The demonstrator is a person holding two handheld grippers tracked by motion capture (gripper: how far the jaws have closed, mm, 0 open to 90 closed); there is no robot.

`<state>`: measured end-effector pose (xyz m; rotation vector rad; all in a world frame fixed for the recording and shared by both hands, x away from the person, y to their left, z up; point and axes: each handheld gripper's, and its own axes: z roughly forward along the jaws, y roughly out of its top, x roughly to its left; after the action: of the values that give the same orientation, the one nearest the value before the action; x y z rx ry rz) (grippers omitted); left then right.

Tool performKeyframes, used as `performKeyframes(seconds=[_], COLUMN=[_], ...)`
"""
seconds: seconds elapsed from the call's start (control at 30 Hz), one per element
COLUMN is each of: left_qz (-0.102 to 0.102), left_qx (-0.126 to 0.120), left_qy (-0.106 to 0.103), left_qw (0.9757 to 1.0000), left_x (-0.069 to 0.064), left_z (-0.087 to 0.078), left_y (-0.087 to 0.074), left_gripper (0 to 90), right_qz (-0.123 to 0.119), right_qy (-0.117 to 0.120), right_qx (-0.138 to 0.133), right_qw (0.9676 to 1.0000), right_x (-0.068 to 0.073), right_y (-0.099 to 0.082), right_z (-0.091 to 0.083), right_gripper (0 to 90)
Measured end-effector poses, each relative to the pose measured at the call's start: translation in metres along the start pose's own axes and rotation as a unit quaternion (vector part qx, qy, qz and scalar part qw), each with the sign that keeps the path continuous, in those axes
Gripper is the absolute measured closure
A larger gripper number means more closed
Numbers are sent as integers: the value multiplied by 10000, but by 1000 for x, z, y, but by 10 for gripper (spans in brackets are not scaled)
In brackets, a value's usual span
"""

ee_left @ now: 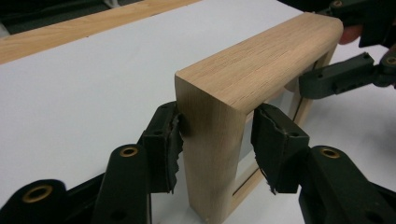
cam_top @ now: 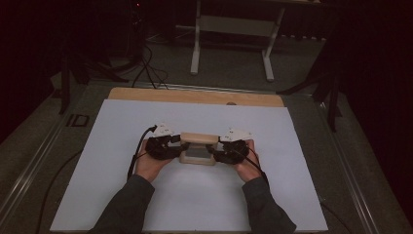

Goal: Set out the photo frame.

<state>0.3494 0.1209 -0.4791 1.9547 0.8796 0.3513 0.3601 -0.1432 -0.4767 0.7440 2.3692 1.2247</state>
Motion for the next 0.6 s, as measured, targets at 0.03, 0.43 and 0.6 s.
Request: performKeyframes(seconds=[0.03,0.43,0.6], left_qz=[30,-36,-112], left_qx=[19,15,13], left_qy=[32,215,272], left_qw=[10000,9998,9996], left_x=[-1,4,5], left_z=[-1,-4,-1], left_y=[0,1,1], left_gripper=[537,540,540], right_qz=[-13,114,258], right_qy=[6,33,73], right_qx=[3,-7,-48], right_qw=[10000,9999,9996], right_x=[0,0,-5], right_y=[1,8,8], right_z=[0,12,12], right_gripper=[474,459,467])
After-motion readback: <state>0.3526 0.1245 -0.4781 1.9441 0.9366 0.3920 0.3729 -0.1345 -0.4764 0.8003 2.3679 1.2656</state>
